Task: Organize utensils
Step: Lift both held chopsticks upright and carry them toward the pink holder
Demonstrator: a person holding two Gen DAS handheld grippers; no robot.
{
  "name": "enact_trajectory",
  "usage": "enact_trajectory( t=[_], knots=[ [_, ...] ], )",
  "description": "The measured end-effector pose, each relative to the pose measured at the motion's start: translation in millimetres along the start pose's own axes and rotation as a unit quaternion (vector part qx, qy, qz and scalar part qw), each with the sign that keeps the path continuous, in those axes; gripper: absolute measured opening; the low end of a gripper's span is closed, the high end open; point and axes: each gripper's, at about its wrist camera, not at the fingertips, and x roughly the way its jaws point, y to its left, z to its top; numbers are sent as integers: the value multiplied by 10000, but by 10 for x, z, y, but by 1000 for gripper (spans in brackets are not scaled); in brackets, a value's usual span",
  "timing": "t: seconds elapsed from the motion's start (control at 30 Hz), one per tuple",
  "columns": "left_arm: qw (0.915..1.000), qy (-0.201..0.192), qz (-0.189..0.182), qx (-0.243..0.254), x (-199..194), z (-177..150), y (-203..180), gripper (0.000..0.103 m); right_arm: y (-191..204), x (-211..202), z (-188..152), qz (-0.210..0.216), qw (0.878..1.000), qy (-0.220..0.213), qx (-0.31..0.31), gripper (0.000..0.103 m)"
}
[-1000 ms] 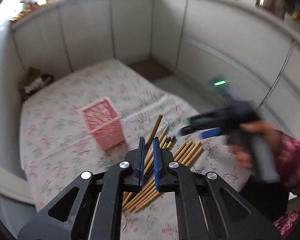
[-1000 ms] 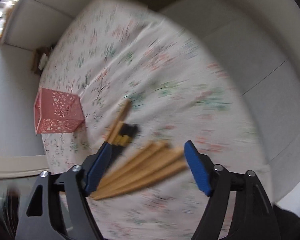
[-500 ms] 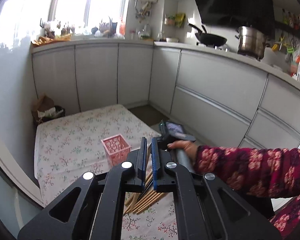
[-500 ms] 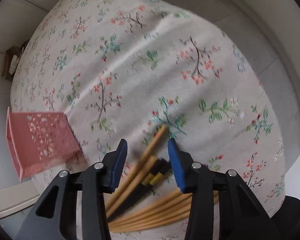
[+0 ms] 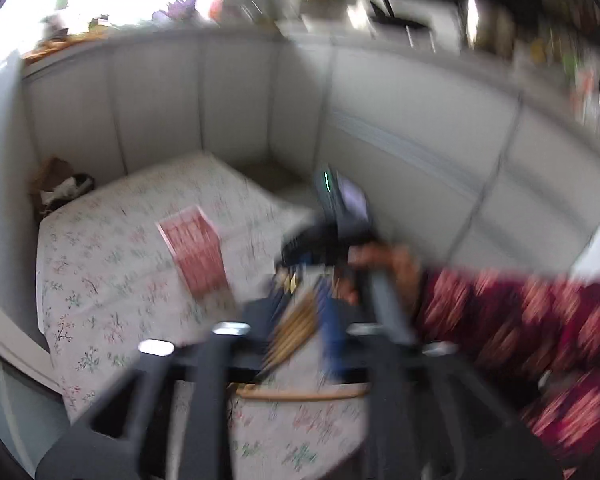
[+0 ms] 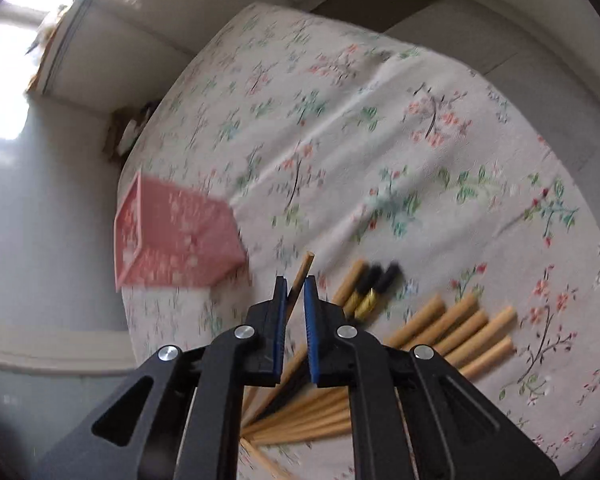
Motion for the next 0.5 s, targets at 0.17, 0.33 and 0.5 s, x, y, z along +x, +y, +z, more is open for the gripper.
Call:
enact_trajectory(
  t=[0.17, 0.33, 0.5],
  knots=[
    [9912, 1239, -46, 463, 597, -343, -190, 74, -211, -55, 164, 162, 9996, -190, -140, 10],
    [9631, 2058, 72, -1736, 976, -690, 269, 74, -325, -403, 161, 832, 9936, -684, -335, 8],
    [8868, 2443, 293, -3911, 1222, -1026, 591, 71, -371, -663, 11, 1164, 9872, -804, -739, 8]
  ],
)
